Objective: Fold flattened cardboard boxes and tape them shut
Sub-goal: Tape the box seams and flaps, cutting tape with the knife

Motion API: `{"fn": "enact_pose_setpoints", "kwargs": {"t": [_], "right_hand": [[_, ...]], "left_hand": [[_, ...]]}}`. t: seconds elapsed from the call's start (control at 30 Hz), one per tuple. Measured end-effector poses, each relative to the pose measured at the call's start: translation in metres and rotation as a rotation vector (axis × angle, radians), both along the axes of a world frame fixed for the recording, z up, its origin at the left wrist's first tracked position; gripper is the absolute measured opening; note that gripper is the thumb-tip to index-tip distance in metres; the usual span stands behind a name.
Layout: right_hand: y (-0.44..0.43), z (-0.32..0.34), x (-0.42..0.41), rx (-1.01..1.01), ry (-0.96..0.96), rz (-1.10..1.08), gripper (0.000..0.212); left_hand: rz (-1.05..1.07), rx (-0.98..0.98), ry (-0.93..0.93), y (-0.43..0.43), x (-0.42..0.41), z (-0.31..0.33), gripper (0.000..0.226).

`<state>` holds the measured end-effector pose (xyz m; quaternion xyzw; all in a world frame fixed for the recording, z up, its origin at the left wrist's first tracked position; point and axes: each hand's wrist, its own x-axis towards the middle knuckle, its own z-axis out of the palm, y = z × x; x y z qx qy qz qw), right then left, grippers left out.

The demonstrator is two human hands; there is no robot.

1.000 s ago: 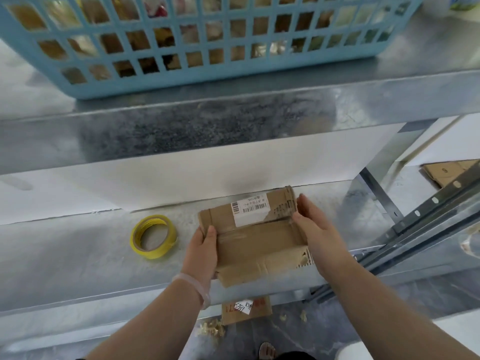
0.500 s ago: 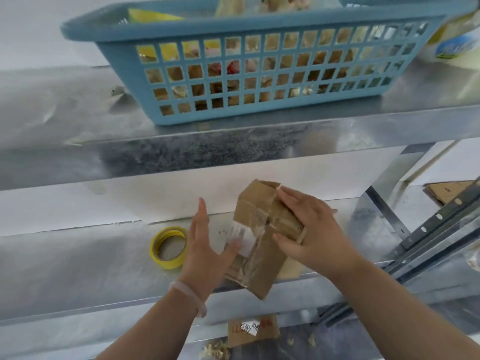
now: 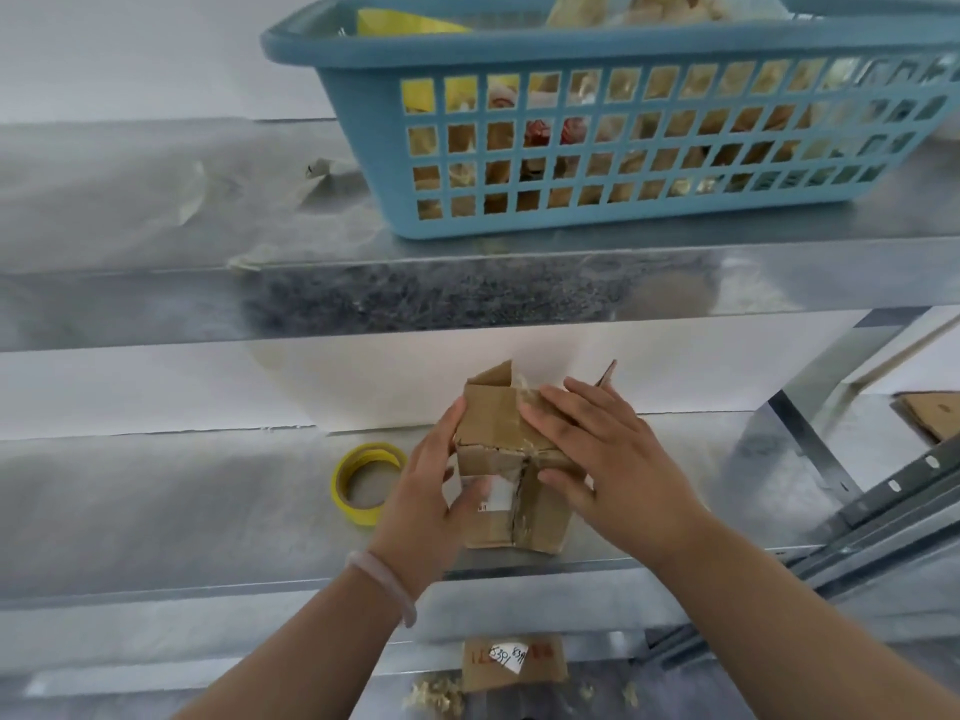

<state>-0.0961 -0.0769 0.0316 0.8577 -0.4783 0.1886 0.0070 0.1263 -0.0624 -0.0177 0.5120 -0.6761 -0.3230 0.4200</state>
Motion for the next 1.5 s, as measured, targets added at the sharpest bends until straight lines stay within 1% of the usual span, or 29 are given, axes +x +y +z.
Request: {"fn": "enact_pose_setpoints", "kwargs": {"t": [0.07,0.1,0.13,0.2,0.27,0.33,0.43,0.53,0.6,0.67,0.7,0.77,0.97,1.07,1.17,1.3,1.33,1.4,1.47,1.5], "right_hand": [[0.0,0.001,0.001,-0.055,0.003,-0.01,0.063],[0.0,0.002,0.001,-0.08,0.005,-0.017,0.062],[0.0,0.003,0.001,-0.093,0.004,-0.019,0.063],[0.004,0.005,0.001,-0.091,0.001,-0.009,0.065],[0.008,0.006,0.002,-0.077,-0.016,-0.02,0.065],[0.009,0.01,0.006,-0.044,-0.067,-0.058,0.064],[-0.001,0.02,0.015,0.035,-0.121,-0.119,0.061],[-0.012,0.031,0.025,0.106,-0.179,-0.191,0.063],[-0.019,0.037,0.03,0.116,-0.167,-0.249,0.057],[-0.026,0.042,0.034,0.173,-0.148,-0.294,0.041],[-0.03,0.045,0.036,0.217,-0.135,-0.307,0.036],[-0.037,0.051,0.041,0.299,-0.112,-0.333,0.033],[-0.049,0.05,0.048,0.44,-0.071,-0.427,0.029],[-0.049,0.05,0.052,0.448,-0.015,-0.442,0.031],[-0.051,0.049,0.053,0.451,0.006,-0.441,0.027],[-0.052,0.048,0.051,0.421,-0.042,-0.437,0.028],[-0.051,0.046,0.05,0.4,-0.042,-0.441,0.031],[-0.05,0.044,0.049,0.353,-0.033,-0.451,0.036],[-0.047,0.044,0.046,0.309,-0.054,-0.449,0.04],[-0.045,0.044,0.043,0.286,-0.077,-0.444,0.041]], "left_hand": [[-0.037,0.017,-0.057,0.001,0.01,0.003,0.08],[-0.031,0.017,-0.121,0.002,0.017,0.001,0.081],[0.009,0.014,-0.2,0.004,0.026,-0.003,0.079],[0.155,0.025,-0.363,0.006,0.05,-0.018,0.074],[0.265,0.077,-0.498,0.008,0.071,-0.032,0.071],[0.304,0.071,-0.538,0.009,0.082,-0.04,0.067],[0.299,-0.041,-0.41,0.004,0.07,-0.02,0.054],[0.179,-0.203,-0.32,-0.007,0.036,0.023,0.047],[0.113,-0.263,-0.287,-0.02,0.015,0.046,0.047],[0.042,-0.229,-0.273,-0.033,0.001,0.061,0.046],[0.002,-0.202,-0.3,-0.04,-0.004,0.065,0.045],[-0.052,-0.169,-0.374,-0.048,-0.011,0.066,0.042],[-0.026,-0.152,-0.345,-0.049,-0.012,0.057,0.041],[-0.008,-0.152,-0.339,-0.05,-0.012,0.056,0.044],[0.004,-0.142,-0.304,-0.046,-0.013,0.054,0.047],[-0.01,-0.143,-0.268,-0.043,-0.014,0.056,0.049],[-0.02,-0.126,-0.234,-0.043,-0.013,0.057,0.047],[-0.019,-0.068,-0.105,-0.042,-0.007,0.058,0.043],[0.07,-0.046,0.011,-0.039,0.008,0.053,0.033],[0.137,-0.044,0.009,-0.036,0.02,0.047,0.029]]}}
